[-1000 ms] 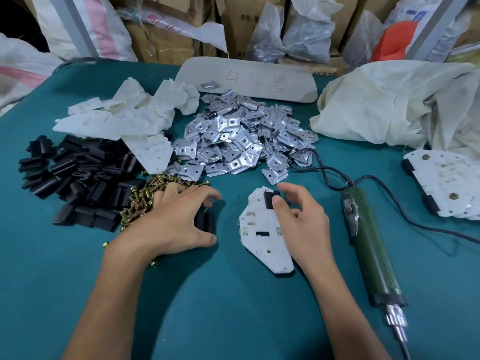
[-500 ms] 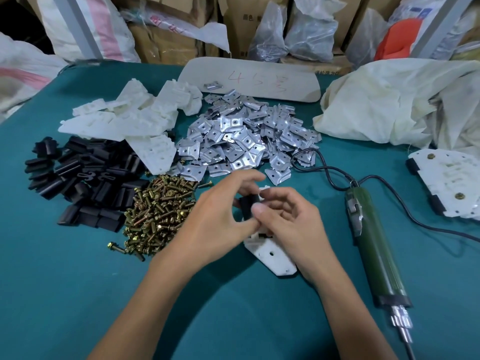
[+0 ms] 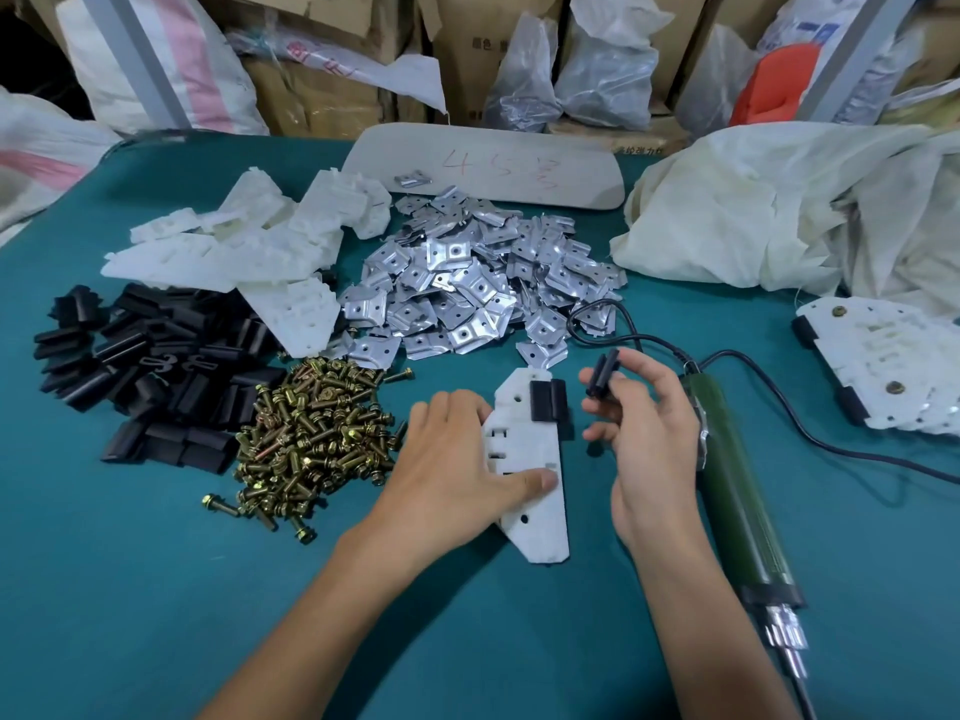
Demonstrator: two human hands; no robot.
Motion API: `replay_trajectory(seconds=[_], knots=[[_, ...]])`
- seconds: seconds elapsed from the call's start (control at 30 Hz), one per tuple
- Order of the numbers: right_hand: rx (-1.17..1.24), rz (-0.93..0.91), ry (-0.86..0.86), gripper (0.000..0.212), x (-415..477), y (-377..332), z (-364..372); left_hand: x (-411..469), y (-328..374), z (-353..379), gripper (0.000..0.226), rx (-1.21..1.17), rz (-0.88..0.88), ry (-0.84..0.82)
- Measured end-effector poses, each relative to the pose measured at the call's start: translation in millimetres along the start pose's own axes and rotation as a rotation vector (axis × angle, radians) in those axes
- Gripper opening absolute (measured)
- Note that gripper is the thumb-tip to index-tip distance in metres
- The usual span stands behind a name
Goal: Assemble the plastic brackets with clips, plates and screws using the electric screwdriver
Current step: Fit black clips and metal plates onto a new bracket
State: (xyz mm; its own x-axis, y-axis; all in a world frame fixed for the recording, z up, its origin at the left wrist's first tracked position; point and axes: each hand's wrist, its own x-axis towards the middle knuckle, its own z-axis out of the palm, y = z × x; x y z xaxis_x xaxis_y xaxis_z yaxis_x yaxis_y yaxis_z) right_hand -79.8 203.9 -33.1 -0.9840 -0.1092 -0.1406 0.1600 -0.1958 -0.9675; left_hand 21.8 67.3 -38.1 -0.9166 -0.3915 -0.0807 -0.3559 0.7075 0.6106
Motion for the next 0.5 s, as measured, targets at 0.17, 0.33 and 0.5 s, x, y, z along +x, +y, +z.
replay_trajectory(seconds=[0.17,0.33,0.5], knots=[[-0.019,0.021,-0.013,0.025,-1.9,-2.2,1.1,2.4,-3.7,-14.6,0.04,-0.511,-0.09,0.0],[-0.172,0.092,-0.275,0.033,-12.4,-0.4,8.5,12.0,-6.8,-27.7,0.035,-0.983,-0.154,0.19],[-0.247,0.12,-0.451,0.038,-21.7,2.3,11.6,13.8,-10.5,-24.7,0.035,-1.06,-0.136,0.205]])
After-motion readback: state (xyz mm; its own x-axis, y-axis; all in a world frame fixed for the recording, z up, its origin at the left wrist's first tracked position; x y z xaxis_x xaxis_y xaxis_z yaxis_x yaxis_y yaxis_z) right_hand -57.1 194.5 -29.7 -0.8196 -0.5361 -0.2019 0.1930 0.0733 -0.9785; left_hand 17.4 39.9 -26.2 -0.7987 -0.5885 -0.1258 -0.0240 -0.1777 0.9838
